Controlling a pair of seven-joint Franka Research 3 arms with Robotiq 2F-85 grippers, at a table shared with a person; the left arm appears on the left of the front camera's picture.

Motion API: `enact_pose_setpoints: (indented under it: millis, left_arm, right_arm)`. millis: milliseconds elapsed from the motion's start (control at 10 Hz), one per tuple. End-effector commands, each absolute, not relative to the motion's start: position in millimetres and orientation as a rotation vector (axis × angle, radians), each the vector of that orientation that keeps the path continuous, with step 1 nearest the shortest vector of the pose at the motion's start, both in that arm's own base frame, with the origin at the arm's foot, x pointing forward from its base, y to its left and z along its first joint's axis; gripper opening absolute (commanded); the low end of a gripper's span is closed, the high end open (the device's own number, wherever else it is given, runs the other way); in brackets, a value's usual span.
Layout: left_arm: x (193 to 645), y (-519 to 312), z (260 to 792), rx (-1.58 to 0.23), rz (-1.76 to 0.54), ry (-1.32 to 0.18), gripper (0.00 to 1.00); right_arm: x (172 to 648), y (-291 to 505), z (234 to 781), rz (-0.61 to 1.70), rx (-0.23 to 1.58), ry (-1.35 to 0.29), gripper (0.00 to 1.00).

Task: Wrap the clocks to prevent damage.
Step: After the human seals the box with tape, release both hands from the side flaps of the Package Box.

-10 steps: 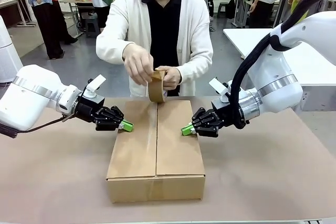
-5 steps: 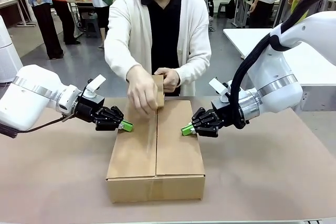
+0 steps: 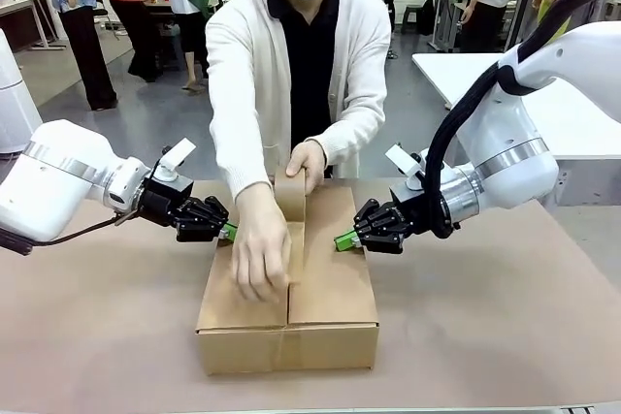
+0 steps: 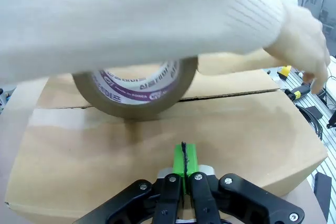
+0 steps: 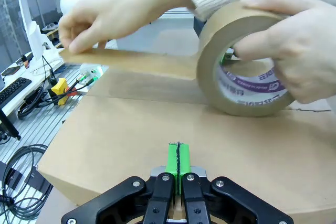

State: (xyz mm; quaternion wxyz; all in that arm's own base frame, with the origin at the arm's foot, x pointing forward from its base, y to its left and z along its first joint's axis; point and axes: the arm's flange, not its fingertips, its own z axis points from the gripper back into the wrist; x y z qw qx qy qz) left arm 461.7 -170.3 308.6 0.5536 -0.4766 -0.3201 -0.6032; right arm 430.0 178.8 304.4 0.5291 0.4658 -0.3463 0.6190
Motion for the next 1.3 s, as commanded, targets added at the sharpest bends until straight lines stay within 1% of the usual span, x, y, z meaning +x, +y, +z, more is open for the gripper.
enact_pose_setpoints:
  millis: [0, 1200]
  left_arm:
    - [462.9, -171.7, 304.5, -1.129, -1.412, -0.758, 0.00]
    - [462.9, -171.7, 304.5, -1.129, -1.412, -0.758, 0.00]
  right_arm:
    - [429.3, 180.2, 301.4, 1.478, 1.108, -0.820, 0.01]
    - [429.3, 180.2, 301.4, 1.478, 1.108, -0.820, 0.01]
